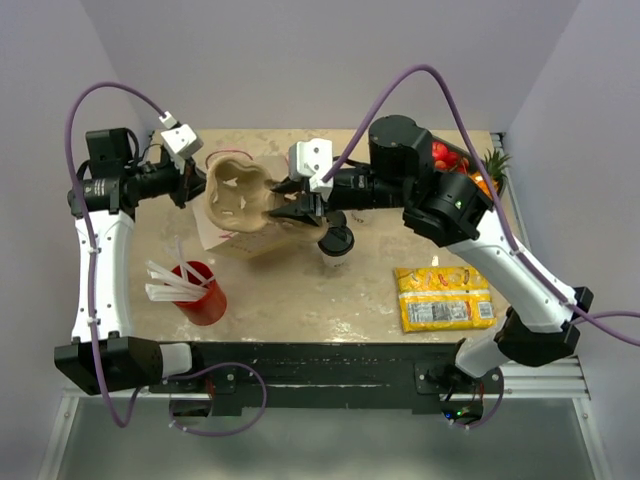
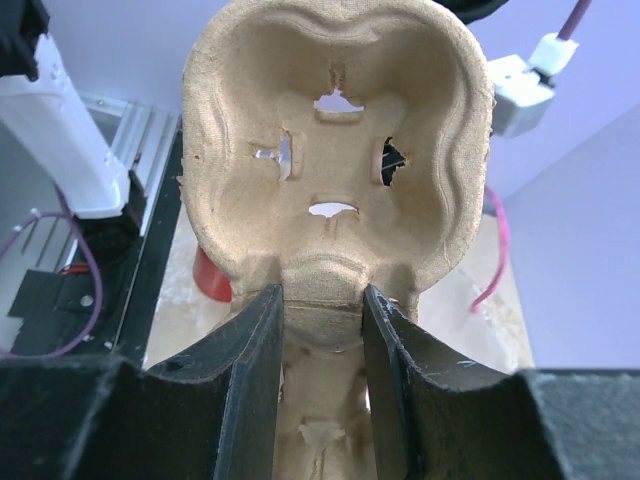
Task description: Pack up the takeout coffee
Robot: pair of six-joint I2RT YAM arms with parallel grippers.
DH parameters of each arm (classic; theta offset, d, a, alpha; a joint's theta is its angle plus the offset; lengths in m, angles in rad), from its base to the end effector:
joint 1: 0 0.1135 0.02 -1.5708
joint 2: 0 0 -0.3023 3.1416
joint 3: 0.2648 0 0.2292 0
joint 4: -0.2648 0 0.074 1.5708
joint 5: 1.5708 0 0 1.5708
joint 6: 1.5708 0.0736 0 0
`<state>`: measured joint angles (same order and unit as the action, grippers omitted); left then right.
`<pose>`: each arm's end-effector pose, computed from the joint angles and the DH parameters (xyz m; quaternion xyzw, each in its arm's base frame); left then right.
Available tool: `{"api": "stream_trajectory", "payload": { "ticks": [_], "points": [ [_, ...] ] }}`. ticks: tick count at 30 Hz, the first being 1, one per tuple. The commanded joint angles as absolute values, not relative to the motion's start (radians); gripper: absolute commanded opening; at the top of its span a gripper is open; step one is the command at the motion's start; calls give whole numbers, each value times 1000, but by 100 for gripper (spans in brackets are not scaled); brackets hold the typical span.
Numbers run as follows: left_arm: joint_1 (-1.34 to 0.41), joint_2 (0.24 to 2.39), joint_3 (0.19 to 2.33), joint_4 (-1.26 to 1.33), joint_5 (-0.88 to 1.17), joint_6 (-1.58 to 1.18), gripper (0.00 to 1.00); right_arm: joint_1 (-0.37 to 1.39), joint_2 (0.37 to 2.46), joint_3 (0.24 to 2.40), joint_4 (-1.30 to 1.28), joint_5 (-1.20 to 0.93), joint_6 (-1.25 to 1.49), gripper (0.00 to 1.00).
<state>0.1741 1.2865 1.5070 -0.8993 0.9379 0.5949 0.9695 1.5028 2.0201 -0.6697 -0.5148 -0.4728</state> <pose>0.2362 -0.0187 0.4368 0.3587 0.7463 -0.2336 0.5096 0.1390 0.2667 0.5557 -0.6090 0.4417 0.3421 0.5630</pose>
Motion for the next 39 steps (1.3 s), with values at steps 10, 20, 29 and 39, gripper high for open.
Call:
{"api": "stream_trajectory", "payload": {
  "ticks": [10, 20, 29, 39],
  "points": [
    [160, 1203, 1503, -1020, 971, 692, 0, 974, 1603, 2056, -542, -584, -571, 0],
    [158, 1172, 1454, -977, 1026, 626, 0, 985, 1637, 2045, -497, -699, -722, 0],
    [155, 1140, 1433, -923, 988, 560, 0, 1031, 1594, 1924, -489, -724, -875, 0],
    [155, 1170, 1494, -1002, 1022, 592, 0, 1058, 1588, 1858, -492, -715, -1009, 0]
  ]
}}
